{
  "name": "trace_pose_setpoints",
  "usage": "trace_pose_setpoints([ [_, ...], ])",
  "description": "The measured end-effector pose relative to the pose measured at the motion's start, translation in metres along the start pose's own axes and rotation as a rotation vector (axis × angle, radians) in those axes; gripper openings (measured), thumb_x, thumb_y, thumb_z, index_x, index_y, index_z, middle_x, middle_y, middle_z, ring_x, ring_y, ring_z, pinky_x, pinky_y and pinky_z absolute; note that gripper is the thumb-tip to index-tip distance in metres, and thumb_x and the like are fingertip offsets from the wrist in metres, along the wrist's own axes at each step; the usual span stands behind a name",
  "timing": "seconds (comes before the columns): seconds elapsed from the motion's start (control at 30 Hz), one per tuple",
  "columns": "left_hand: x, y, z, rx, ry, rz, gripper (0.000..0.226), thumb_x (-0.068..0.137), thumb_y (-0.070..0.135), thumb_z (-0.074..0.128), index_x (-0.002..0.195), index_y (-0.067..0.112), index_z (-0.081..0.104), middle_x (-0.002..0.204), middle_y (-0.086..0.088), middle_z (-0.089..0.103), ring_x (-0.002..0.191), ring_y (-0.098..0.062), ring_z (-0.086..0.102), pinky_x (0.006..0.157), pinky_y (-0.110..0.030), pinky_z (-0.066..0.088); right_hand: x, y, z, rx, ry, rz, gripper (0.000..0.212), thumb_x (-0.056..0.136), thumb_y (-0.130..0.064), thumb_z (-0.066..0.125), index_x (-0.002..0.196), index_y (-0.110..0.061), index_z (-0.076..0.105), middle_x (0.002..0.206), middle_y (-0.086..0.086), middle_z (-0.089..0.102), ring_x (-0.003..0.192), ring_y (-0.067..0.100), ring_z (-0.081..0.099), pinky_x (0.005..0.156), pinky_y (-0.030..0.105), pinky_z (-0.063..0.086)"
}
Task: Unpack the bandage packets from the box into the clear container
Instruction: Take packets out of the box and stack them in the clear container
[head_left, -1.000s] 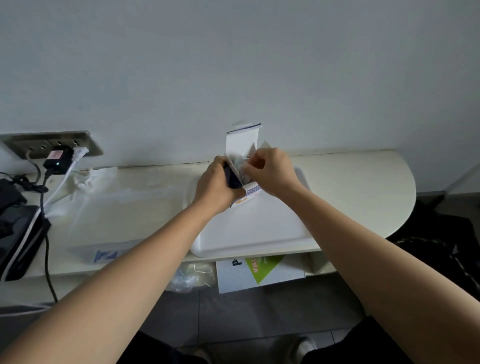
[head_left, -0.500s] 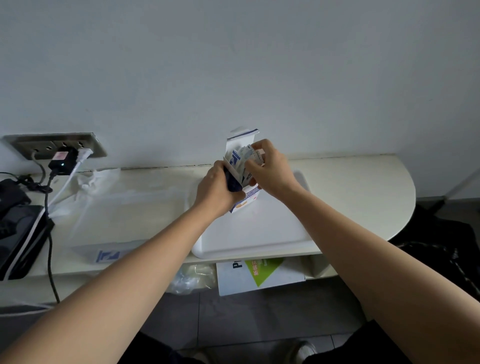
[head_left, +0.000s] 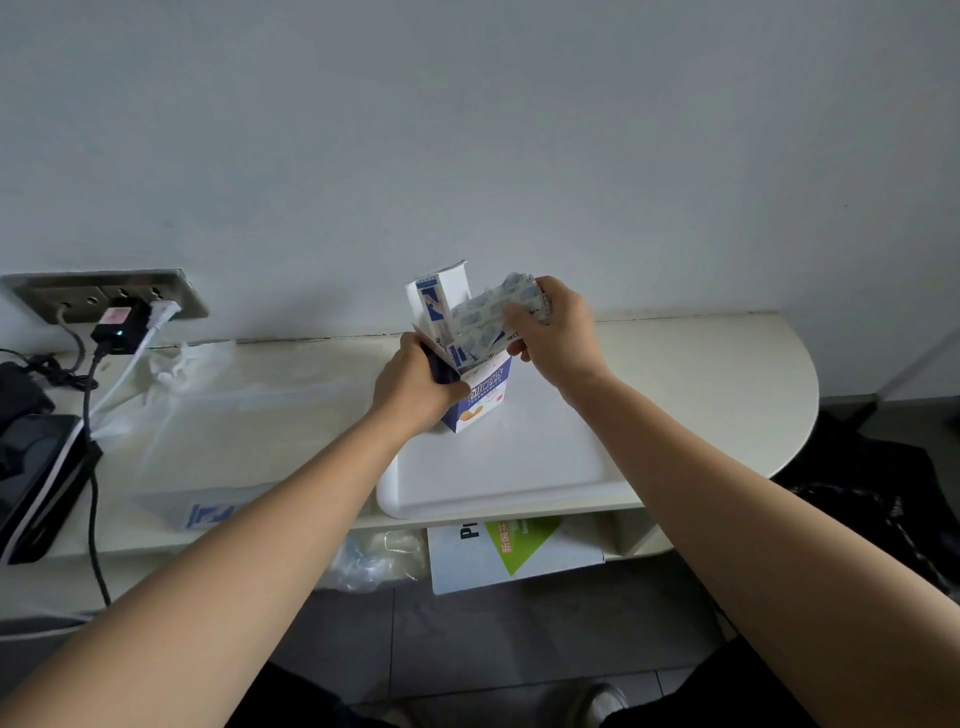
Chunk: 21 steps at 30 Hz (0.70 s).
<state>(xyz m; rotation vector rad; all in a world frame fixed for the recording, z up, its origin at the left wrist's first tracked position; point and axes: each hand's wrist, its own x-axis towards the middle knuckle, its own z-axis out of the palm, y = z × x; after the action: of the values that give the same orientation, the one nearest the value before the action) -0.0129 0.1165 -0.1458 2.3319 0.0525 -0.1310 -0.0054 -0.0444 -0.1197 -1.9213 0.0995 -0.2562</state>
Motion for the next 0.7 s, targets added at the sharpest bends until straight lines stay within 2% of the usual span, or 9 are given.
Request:
trace_pose_setpoints([
  [0.13,-0.001,-0.006,-0.004,0.024,-0.014,-0.014,0.059,0.075,0.021,0.076,0.12,0.007,0.04,0.124,-0.003,0.06,0.108,-0.027,0.058,0.083,-0.035,0.047,-0.004,0.002,-0.002,0.117,0.007,0.044,0.01,0.089,-0.008,0.056,0.095,0.001,0.057,0.076,0.013,0.064,0.047,0.016,0.056,0.045,0.027,0.044],
  [0.27,-0.005,-0.011,-0.009,0.05,-0.027,-0.044,0.068,0.072,0.027,0.08,0.123,0.008,0.039,0.128,-0.009,0.052,0.111,-0.027,0.055,0.087,-0.034,0.046,-0.008,0.008,-0.009,0.278,0.024,0.124,0.013,0.09,-0.007,0.057,0.099,0.001,0.057,0.073,0.012,0.063,0.047,0.014,0.054,0.044,0.024,0.042],
  [0.37,-0.014,-0.01,-0.014,0.035,0.064,-0.018,0.077,0.078,0.023,0.073,0.139,0.008,0.027,0.137,-0.012,0.034,0.109,-0.025,0.051,0.087,-0.026,0.038,-0.014,0.012,-0.016,0.319,0.011,0.173,0.003,0.087,-0.004,0.053,0.087,-0.003,0.056,0.067,0.009,0.059,0.044,0.014,0.049,0.042,0.023,0.037],
  [0.43,-0.018,-0.012,-0.018,0.002,0.175,0.018,0.077,0.081,0.018,0.067,0.143,0.008,0.023,0.139,-0.014,0.026,0.11,-0.026,0.051,0.09,-0.025,0.037,-0.018,0.015,-0.019,0.308,-0.01,0.206,0.009,0.085,-0.002,0.05,0.078,-0.007,0.054,0.063,0.006,0.055,0.042,0.013,0.044,0.042,0.022,0.034],
  [0.5,-0.022,-0.015,-0.02,-0.018,0.331,0.109,0.067,0.082,0.01,0.062,0.14,0.005,0.03,0.136,-0.016,0.03,0.113,-0.03,0.049,0.09,-0.021,0.036,-0.023,0.019,-0.021,0.321,-0.022,0.235,0.014,0.084,-0.001,0.048,0.072,-0.008,0.05,0.061,0.006,0.05,0.039,0.012,0.04,0.041,0.021,0.031],
  [0.57,-0.028,-0.013,-0.022,-0.053,0.45,0.251,0.051,0.081,0.003,0.058,0.13,0.004,0.044,0.126,-0.016,0.041,0.103,-0.025,0.052,0.083,-0.013,0.037,-0.026,0.023,-0.023,0.352,-0.017,0.27,0.018,0.083,0.001,0.048,0.068,-0.009,0.045,0.061,0.007,0.045,0.038,0.011,0.035,0.04,0.02,0.028],
  [0.63,-0.035,-0.001,-0.021,-0.067,0.47,0.401,0.036,0.081,0.006,0.057,0.117,0.007,0.055,0.114,-0.012,0.05,0.088,-0.016,0.051,0.078,-0.017,0.042,-0.029,0.027,-0.026,0.36,-0.013,0.294,0.02,0.082,0.001,0.048,0.066,-0.01,0.043,0.062,0.006,0.043,0.038,0.012,0.032,0.039,0.02,0.026],
  [0.7,-0.043,0.014,-0.016,-0.029,0.41,0.525,0.029,0.082,0.017,0.056,0.11,0.01,0.059,0.109,-0.006,0.054,0.085,-0.014,0.051,0.077,-0.023,0.044,-0.032,0.029,-0.029,0.347,-0.025,0.302,0.021,0.082,0.002,0.047,0.065,-0.01,0.042,0.06,0.006,0.043,0.037,0.012,0.032,0.039,0.02,0.025],
])
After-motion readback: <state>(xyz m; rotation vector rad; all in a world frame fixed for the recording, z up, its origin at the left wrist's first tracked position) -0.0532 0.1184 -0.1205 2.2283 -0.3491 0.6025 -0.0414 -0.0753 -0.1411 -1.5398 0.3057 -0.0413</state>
